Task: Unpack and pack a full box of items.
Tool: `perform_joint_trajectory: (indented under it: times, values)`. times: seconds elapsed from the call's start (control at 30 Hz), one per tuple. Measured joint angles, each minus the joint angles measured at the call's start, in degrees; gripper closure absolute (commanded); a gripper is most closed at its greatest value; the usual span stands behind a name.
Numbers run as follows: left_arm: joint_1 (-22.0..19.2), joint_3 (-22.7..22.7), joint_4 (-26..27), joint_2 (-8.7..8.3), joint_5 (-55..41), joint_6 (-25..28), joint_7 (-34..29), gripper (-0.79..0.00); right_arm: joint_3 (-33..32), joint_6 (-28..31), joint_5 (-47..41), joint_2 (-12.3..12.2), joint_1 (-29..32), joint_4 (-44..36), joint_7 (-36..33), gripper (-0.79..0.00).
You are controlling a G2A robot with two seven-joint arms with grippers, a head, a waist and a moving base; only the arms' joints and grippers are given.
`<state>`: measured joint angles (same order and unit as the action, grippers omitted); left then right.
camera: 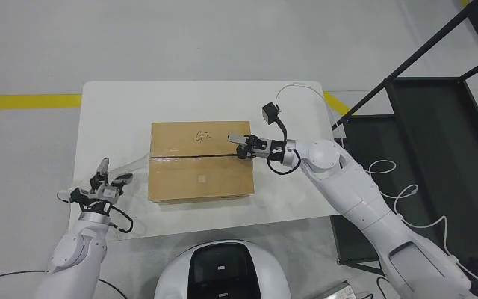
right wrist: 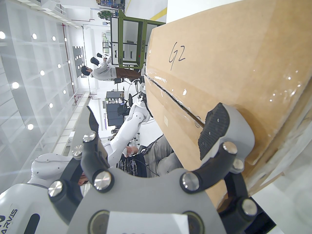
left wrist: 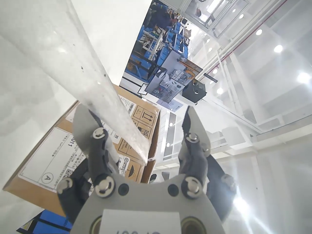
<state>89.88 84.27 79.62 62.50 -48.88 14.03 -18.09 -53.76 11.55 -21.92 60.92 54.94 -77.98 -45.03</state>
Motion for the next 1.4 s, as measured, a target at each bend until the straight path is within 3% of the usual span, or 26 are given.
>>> perform_joint_trajectory:
  times: [0.33, 0.6, 0.87, 1.1, 1.4]
  values:
    - [1.8, 2.4, 2.6, 0.37, -0.8, 1.4, -0.2, 0.0, 0.0, 0.0, 0.0, 0.0, 0.0, 0.0, 0.0, -0.785]
    - [3.5, 3.2, 10.4, 0.61, 2.9, 2.1, 0.0, 0.0, 0.0, 0.0, 0.0, 0.0, 0.0, 0.0, 0.0, -0.785]
    - [3.6, 1.6, 17.8, 0.97, 9.0, -0.9, 2.1, 0.0, 0.0, 0.0, 0.0, 0.0, 0.0, 0.0, 0.0, -0.785]
    - [2.9, 0.7, 19.3, 1.36, 11.1, -2.7, 3.7, 0.0, 0.4, 1.1, -1.1, 0.4, 0.4, -1.7, -0.8, -0.785]
    - [3.8, 2.8, 19.2, 1.61, 9.7, -2.5, 3.3, 0.0, 2.0, 0.2, -1.2, 1.7, -1.6, 0.9, -1.1, -0.785]
